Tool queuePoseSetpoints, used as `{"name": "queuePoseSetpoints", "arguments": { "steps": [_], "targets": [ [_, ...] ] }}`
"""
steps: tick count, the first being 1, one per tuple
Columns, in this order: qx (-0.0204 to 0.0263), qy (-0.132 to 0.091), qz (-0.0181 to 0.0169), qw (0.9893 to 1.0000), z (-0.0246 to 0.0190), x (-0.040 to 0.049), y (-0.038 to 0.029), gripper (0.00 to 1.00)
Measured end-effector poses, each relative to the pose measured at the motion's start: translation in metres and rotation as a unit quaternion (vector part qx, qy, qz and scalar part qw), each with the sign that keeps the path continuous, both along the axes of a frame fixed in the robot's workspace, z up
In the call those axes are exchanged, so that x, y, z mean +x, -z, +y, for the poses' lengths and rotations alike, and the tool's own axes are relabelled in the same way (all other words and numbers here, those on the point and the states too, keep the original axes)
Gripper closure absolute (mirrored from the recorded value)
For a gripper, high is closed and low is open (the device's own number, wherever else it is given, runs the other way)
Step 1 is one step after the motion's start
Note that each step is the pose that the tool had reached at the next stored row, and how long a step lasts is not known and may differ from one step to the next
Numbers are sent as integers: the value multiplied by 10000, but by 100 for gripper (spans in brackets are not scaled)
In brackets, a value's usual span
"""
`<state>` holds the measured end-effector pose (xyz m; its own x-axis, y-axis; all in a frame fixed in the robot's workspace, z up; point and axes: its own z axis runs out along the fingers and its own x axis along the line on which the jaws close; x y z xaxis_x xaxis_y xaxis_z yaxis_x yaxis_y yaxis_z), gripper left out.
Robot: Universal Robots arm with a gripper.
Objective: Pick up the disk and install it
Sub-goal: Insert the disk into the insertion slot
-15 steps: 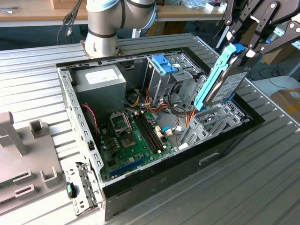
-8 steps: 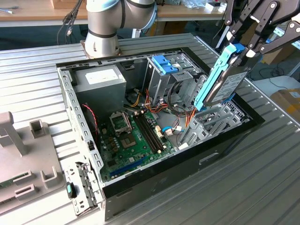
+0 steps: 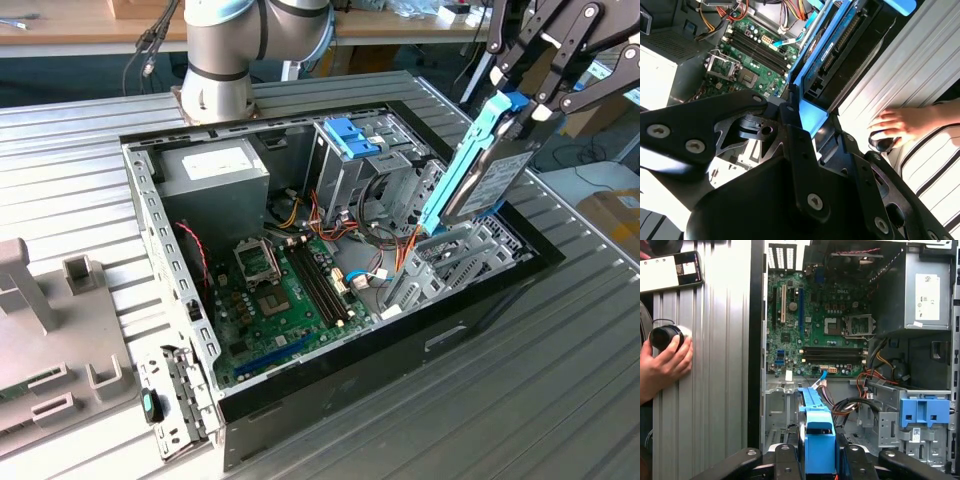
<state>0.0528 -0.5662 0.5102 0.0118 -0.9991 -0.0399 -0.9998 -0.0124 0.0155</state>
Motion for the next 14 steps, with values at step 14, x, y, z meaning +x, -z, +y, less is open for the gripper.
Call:
{"name": "queuePoseSetpoints", "arguments": {
  "steps": [14],
  "targets": [
    [-1, 5, 0, 10000, -16, 151, 183, 64]
  ]
}}
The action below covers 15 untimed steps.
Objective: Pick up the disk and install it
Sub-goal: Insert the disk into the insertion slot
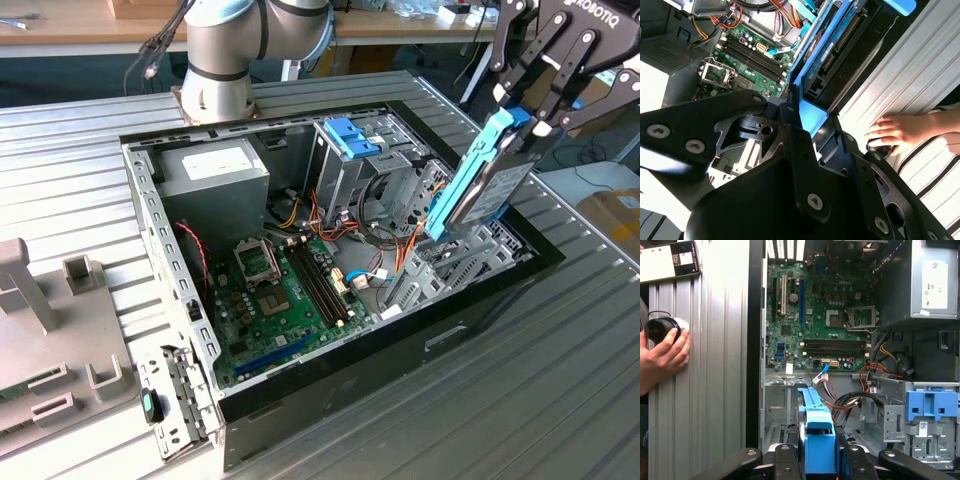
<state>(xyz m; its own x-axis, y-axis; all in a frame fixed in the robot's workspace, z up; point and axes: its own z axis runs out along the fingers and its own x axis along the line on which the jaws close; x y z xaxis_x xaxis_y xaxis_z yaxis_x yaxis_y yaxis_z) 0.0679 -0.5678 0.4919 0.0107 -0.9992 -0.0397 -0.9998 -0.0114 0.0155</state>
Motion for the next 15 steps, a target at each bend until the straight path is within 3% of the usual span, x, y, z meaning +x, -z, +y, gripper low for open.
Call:
{"name": "queuePoseSetpoints", "arguments": {
  "steps": [4, 15],
  "targets": [
    [-1, -1, 0, 10000, -1, 1, 19, 64],
    [-29, 27, -1, 10000, -24, 1, 152, 64]
  ]
}}
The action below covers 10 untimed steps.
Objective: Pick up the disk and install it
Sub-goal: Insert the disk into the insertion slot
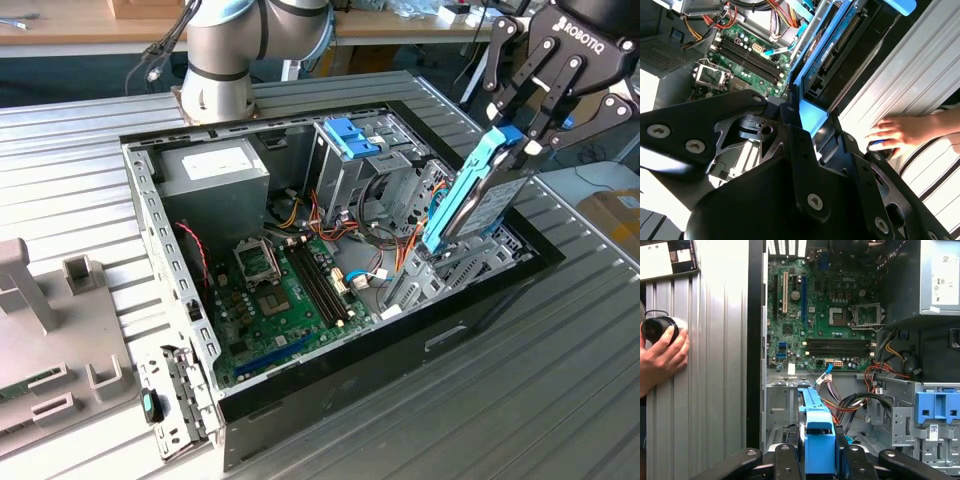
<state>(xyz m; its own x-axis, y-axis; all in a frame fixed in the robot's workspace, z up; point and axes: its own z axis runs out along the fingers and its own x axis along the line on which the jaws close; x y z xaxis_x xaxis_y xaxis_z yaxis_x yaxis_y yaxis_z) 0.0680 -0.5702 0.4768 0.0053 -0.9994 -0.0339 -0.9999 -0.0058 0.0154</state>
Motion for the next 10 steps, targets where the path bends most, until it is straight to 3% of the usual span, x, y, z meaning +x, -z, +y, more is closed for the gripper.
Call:
{"name": "queuePoseSetpoints", "arguments": {
  "steps": [7, 10],
  "targets": [
    [-1, -43, 0, 10000, 0, 0, 23, 64],
    [0, -43, 0, 10000, 0, 0, 62, 64]
  ]
}}
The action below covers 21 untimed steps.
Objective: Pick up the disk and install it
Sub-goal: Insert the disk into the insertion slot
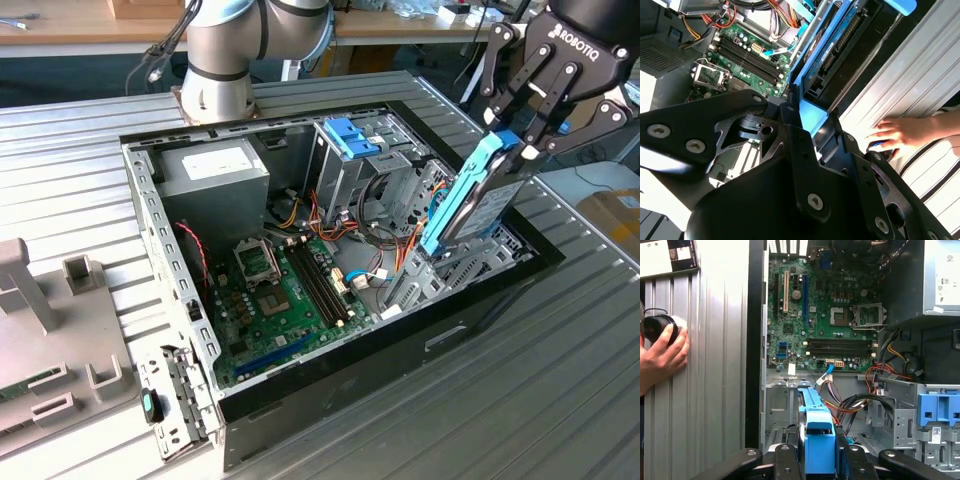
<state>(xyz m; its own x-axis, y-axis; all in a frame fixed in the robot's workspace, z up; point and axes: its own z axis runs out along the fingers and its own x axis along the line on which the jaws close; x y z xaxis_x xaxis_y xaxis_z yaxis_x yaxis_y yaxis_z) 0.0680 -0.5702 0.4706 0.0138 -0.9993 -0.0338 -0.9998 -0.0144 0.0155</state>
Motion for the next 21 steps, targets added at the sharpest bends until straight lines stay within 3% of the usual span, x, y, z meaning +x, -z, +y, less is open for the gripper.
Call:
{"name": "queuePoseSetpoints", "arguments": {
  "steps": [4, 5, 7, 12, 17, 21],
  "targets": [
    [0, 6, 0, 10000, 0, 13, 84, 64],
    [-1, 6, 0, 10000, -6, 13, 157, 64],
    [-1, 6, 0, 10000, -6, 13, 165, 64],
    [0, 6, 0, 10000, -11, 13, 256, 64],
    [-1, 6, 0, 10000, -44, 13, 438, 64],
    [-1, 6, 0, 10000, -60, 13, 526, 64]
  ]
}}
